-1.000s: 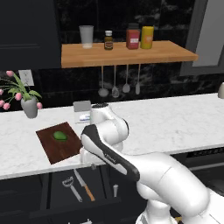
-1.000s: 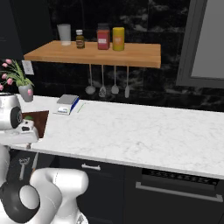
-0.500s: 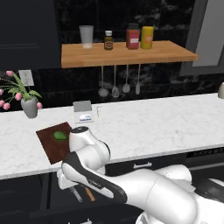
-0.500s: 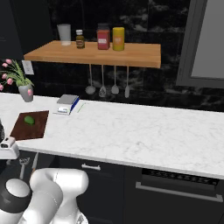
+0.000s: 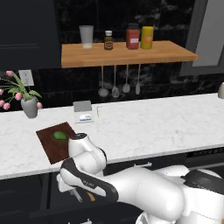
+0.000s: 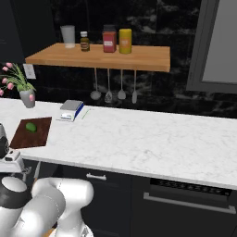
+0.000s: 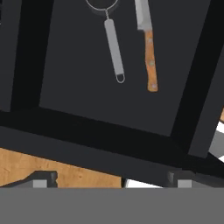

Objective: Place the appropriate cutting tool for cutting the avocado skin on the cutting board.

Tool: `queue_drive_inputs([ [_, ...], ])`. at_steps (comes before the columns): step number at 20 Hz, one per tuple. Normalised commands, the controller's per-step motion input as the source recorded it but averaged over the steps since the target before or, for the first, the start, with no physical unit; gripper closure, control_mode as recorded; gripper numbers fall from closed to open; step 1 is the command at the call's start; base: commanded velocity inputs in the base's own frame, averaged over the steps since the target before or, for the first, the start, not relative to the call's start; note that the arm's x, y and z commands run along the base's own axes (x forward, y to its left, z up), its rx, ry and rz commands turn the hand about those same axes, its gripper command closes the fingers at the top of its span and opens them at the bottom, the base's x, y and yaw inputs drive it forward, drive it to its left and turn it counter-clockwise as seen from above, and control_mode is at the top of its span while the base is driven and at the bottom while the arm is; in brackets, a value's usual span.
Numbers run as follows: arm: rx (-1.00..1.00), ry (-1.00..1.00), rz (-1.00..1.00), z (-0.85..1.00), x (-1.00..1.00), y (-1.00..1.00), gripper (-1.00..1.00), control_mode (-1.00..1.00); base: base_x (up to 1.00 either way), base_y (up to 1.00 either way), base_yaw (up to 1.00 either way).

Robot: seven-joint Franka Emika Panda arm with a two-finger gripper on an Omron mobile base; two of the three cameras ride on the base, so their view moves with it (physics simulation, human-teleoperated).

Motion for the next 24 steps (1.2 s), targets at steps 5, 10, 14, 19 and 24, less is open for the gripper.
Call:
queue_drive_inputs([
  [5, 0.0, 0.01, -0.08, -0.4, 0.06, 0.0, -1.0, -1.0, 0.0, 0.0, 0.0],
  [10, 0.0, 0.05, -0.12, -0.32, 0.06, 0.04, -1.0, -1.0, 0.0, 0.0, 0.0],
  [14, 0.0, 0.04, -0.17, -0.31, 0.02, 0.24, -1.0, -1.0, 0.0, 0.0, 0.0],
  [19, -0.01, 0.0, -0.17, -0.17, 0.0, 0.2, -1.0, -1.0, 0.0, 0.0, 0.0],
  [24, -0.04, 0.0, -0.12, -0.14, -0.42, 0.05, -1.0, -1.0, 0.0, 0.0, 0.0],
])
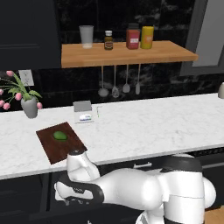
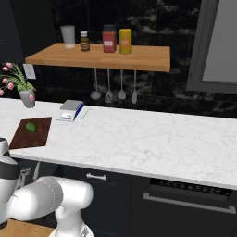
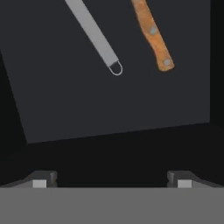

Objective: Place the appropriate cutting tool for cutting the avocado skin on the cutting board.

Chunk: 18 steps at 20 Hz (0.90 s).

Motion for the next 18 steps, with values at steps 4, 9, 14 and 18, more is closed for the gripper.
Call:
queue_drive_inputs([
  [4, -0.04, 0.0, -0.11, -0.11, -0.96, 0.0, -1.0, -1.0, 0.0, 0.0, 0.0],
  [9, 0.0, 0.02, -0.11, 0.0, -1.0, 0.0, -1.0, -1.0, 0.0, 0.0, 0.0],
  [14, -0.02, 0.01, -0.07, 0.11, -0.43, 0.0, -1.0, -1.0, 0.0, 0.0, 0.0],
  [18, -0.08, 0.0, 0.0, 0.5, 0.94, 0.0, -1.0, -1.0, 0.0, 0.0, 0.0],
])
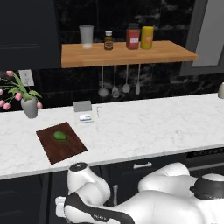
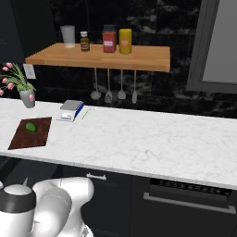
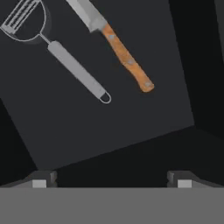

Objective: Place the appropriate cutting tool for cutting the avocado skin on the cutting board.

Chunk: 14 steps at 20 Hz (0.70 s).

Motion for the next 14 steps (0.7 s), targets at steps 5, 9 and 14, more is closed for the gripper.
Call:
queue_drive_inputs([
  [5, -0.14, -0.02, 0.0, 0.48, 0.86, 0.02, -1.0, -1.0, 0.0, 0.0, 0.0],
  [9, -0.17, 0.0, 0.0, 0.07, 0.13, 0.16, -1.0, -1.0, 0.0, 0.0, 0.0],
  [14, -0.14, 0.0, 0.02, 0.0, -0.06, 0.13, -1.0, -1.0, 0.0, 0.0, 0.0],
])
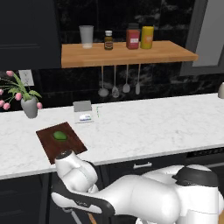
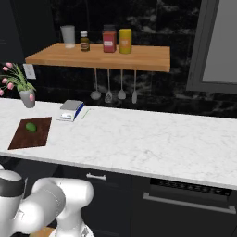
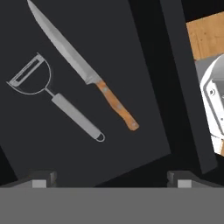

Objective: Place the appropriate cutting tool for cutting the avocado skin on the cutting board.

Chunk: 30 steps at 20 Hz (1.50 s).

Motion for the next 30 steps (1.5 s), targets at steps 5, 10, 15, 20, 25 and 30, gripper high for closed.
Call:
queue_drive_inputs([
  [5, -0.03, 0.01, 0.04, -0.01, -0.03, 0.0, -1.0, -1.0, 0.0, 0.0, 0.0],
  [10, 0.0, 0.05, 0.09, -0.09, 0.0, 0.0, -1.0, -1.0, 0.0, 0.0, 0.0],
  [15, 0.0, 0.05, 0.13, -0.08, 0.0, -0.13, -1.0, -1.0, 0.0, 0.0, 0.0],
  [20, 0.0, 0.01, 0.12, -0.08, 0.0, -0.37, -1.0, -1.0, 0.0, 0.0, 0.0],
  [25, 0.0, 0.03, 0.11, -0.31, 0.0, -0.11, -1.0, -1.0, 0.0, 0.0, 0.0],
  [30, 0.04, 0.06, 0.11, -0.43, 0.0, -0.03, -1.0, -1.0, 0.0, 0.0, 0.0],
])
